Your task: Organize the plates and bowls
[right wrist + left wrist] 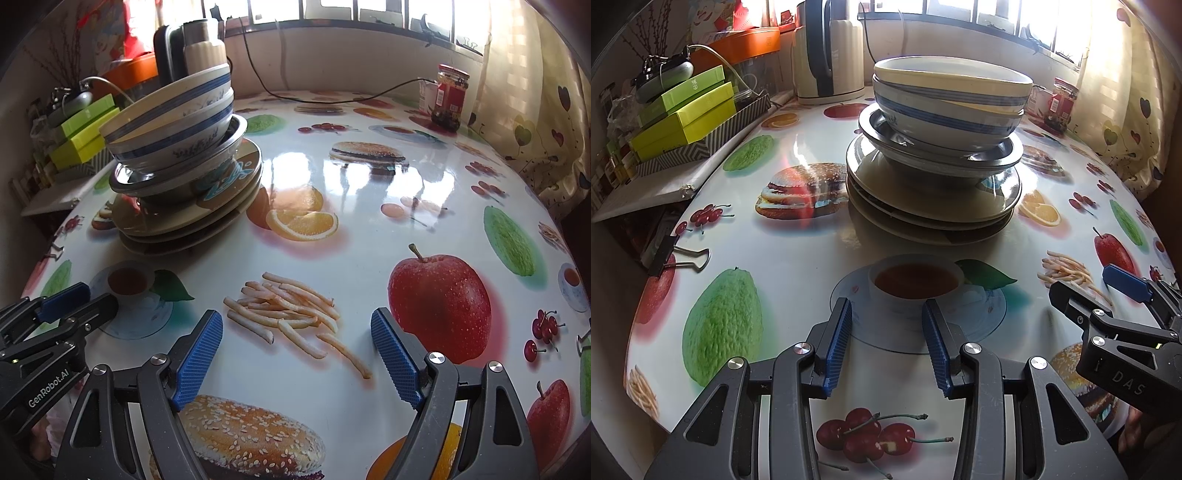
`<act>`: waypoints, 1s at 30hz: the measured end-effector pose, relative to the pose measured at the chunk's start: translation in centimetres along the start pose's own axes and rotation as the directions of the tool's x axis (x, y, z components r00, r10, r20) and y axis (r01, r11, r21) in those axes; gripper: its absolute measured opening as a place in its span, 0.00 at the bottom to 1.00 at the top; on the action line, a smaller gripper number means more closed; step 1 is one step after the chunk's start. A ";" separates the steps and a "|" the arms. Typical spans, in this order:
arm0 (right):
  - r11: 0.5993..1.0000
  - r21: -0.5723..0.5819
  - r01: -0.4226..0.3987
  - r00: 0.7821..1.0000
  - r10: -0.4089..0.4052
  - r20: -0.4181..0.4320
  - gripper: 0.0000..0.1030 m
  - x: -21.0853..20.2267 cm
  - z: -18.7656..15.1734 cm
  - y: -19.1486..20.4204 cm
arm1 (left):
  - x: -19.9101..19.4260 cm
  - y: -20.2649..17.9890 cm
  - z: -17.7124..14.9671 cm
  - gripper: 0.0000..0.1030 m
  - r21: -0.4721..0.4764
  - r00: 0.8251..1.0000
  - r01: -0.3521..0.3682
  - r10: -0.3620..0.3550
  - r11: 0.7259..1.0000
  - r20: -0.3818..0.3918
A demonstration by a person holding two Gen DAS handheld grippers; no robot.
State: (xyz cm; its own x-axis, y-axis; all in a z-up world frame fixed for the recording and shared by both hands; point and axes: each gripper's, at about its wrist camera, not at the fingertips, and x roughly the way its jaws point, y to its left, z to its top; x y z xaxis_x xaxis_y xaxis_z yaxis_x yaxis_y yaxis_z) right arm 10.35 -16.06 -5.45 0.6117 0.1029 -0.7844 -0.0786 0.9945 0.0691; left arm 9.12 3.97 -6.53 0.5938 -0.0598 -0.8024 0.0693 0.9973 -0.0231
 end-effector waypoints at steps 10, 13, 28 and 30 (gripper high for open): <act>1.000 -0.002 0.003 1.000 -0.003 0.000 0.81 0.0 0.0 0.0 | -0.1 0.0 0.0 0.40 0.000 1.000 -0.001 0.001 1.000 0.002; 1.000 -0.002 0.003 1.000 -0.003 0.000 0.81 0.0 0.0 0.0 | -0.1 0.0 0.0 0.40 0.001 1.000 -0.001 0.001 1.000 0.002; 1.000 -0.004 0.007 1.000 -0.007 0.001 0.82 0.0 0.0 -0.1 | -0.2 0.1 0.2 0.40 -0.001 1.000 0.003 -0.003 1.000 0.007; 1.000 -0.003 0.006 1.000 -0.006 0.001 0.82 0.0 0.0 -0.1 | -0.2 0.0 0.1 0.40 -0.001 1.000 0.003 -0.003 1.000 0.008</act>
State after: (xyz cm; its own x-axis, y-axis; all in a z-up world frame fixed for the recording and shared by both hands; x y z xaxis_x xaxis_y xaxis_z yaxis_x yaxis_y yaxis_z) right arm 10.29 -16.11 -5.45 0.6131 0.0968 -0.7841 -0.0774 0.9951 0.0623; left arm 9.13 4.01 -6.29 0.6002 -0.0635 -0.7973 0.0705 0.9972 -0.0264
